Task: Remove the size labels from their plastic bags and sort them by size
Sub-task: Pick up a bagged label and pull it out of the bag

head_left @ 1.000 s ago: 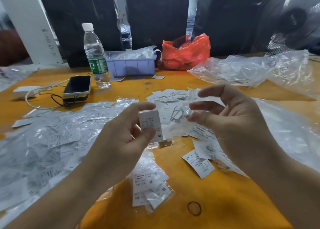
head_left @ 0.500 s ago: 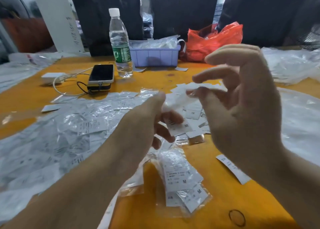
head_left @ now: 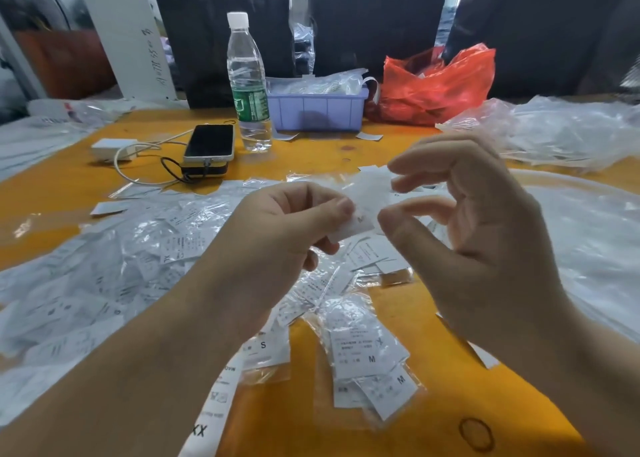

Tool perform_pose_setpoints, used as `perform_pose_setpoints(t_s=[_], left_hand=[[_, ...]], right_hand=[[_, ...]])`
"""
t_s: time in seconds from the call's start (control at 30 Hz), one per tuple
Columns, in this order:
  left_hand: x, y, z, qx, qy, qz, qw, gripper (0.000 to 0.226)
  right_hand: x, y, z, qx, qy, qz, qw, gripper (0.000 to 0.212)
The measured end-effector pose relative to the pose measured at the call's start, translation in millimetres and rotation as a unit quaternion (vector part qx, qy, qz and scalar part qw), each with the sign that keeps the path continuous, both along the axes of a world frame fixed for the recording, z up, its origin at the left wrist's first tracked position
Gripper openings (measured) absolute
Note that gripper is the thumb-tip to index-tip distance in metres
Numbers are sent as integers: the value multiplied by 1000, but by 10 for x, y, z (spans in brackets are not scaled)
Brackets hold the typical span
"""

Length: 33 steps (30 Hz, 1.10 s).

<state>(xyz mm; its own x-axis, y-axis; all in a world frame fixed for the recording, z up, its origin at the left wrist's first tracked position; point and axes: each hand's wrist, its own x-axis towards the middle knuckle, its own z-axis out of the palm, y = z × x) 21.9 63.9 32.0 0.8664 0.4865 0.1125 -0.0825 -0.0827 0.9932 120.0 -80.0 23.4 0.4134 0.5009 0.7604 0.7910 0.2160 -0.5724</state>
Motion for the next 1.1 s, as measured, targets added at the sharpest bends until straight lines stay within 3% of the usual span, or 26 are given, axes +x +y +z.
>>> perform_pose_setpoints(t_s=[0.17, 0.53, 0.7, 0.9, 1.1], left_hand=[[-17, -16, -9, 45, 0, -54, 998, 16], [-21, -30, -26, 61, 39, -138, 988, 13], [-26, -29, -22, 46, 39, -148, 987, 12], [-8, -22, -24, 41, 42, -111, 992, 12], [-2, 0, -41, 63, 58, -85, 993, 8]], right_hand=[[68, 15, -18, -72, 130, -5, 989, 4], [162, 62, -44, -110, 280, 116, 946, 30], [176, 50, -31, -79, 291, 114, 947, 29], [192, 26, -20, -26, 233, 45, 971, 4], [230, -22, 11, 2, 181, -57, 982, 19]])
